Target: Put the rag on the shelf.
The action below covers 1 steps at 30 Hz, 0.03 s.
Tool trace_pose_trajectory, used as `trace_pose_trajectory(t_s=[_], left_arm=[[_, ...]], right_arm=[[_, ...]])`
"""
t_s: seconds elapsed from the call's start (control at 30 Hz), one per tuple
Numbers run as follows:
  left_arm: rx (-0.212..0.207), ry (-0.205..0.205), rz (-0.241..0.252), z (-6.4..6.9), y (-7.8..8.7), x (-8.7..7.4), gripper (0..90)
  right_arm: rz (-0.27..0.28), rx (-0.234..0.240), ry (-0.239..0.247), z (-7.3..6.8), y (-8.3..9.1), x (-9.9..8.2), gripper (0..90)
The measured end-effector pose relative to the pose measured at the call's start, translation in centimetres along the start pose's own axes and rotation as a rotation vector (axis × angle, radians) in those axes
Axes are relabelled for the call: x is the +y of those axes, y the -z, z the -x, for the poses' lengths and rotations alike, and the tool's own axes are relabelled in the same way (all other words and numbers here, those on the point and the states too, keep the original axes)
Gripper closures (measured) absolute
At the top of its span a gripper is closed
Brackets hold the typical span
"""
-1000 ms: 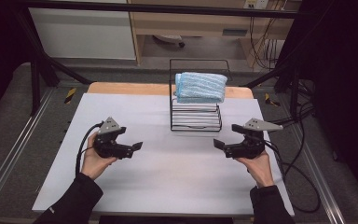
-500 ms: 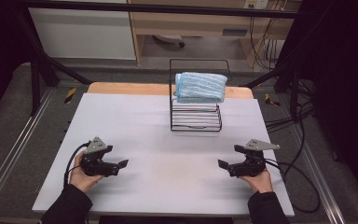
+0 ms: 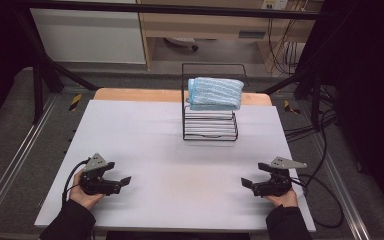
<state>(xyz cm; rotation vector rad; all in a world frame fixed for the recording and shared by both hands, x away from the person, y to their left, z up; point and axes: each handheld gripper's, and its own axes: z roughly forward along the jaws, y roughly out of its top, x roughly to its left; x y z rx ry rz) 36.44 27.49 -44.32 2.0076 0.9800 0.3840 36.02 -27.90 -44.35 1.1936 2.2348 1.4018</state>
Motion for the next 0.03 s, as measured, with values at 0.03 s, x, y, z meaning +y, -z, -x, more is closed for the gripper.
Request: trace_pose_trajectory(t_s=[0.03], left_arm=[[-0.002, 0.003, 0.005, 0.01, -0.01, 0.01, 11.2]], right_arm=[[-0.003, -0.002, 0.004, -0.02, -0.05, -0.02, 0.2]])
